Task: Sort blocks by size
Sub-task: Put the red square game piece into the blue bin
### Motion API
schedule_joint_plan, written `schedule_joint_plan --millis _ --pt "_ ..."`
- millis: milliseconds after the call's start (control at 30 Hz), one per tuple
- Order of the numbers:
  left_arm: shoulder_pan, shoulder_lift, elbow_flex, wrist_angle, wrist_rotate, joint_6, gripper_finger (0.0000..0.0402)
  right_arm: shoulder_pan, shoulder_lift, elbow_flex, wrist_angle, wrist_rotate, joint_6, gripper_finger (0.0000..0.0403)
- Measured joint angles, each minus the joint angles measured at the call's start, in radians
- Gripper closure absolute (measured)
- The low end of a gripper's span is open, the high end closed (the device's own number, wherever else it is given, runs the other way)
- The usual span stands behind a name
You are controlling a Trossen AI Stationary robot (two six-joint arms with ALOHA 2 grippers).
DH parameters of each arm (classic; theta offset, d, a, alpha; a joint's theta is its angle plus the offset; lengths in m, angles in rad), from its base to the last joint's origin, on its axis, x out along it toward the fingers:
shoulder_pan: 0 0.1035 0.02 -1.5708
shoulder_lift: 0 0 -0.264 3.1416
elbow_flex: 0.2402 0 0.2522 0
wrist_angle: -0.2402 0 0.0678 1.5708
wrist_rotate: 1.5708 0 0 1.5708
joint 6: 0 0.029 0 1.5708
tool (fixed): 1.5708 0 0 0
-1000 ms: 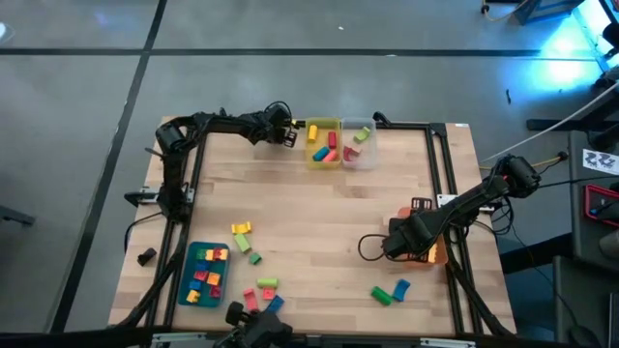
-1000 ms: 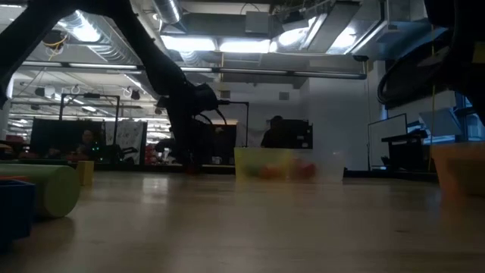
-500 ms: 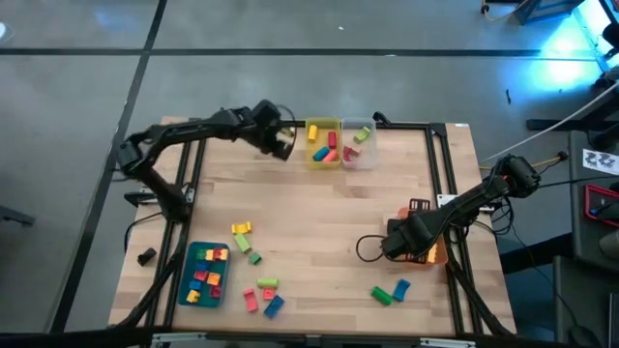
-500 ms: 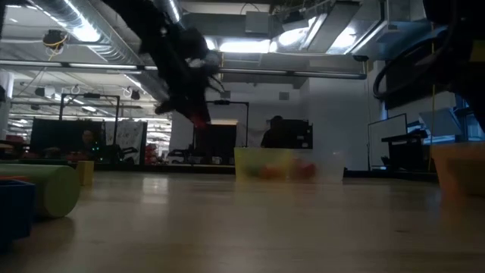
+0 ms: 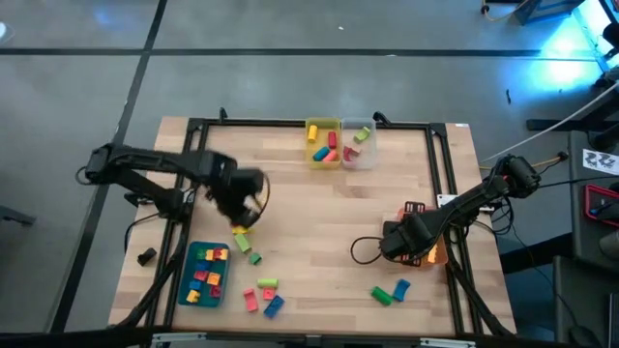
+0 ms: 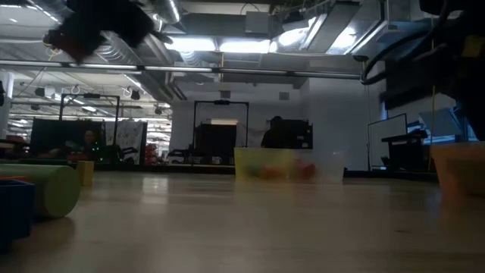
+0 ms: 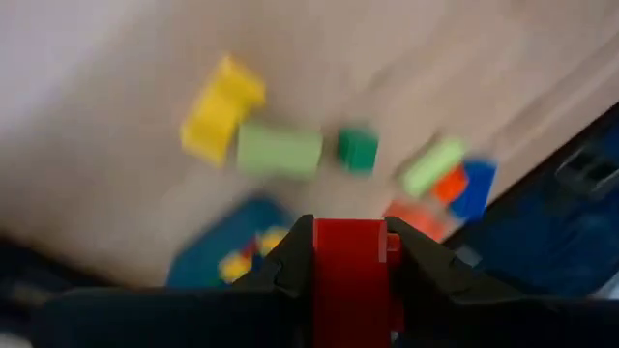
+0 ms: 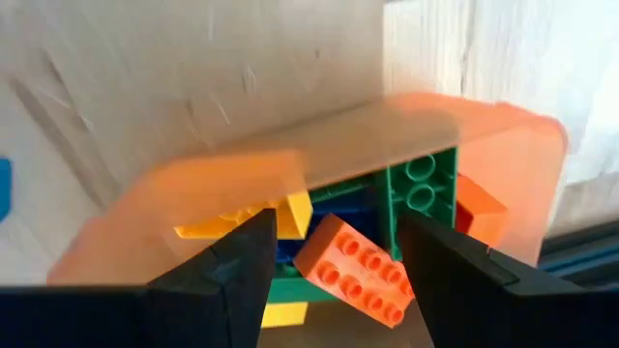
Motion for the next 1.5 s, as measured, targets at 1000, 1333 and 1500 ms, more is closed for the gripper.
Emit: schedule_joint_plan --millis 1000,1333,1500 --pt "-0.519 -0.001 0.000 -0.090 -0.114 -0.609 0.0301 0.000 0.000 0.000 0.004 0.000 0.000 0.0187" --pt "-0.524 -0.001 -0.080 -0.081 -0.107 -0.686 0.0300 0.000 0.000 0.000 0.004 0.000 0.000 0.0187" --pt "-0.523 -0.001 -0.137 -0.076 -0.100 -0.687 0.0300 0.000 0.000 0.000 0.004 0.000 0.000 0.0187"
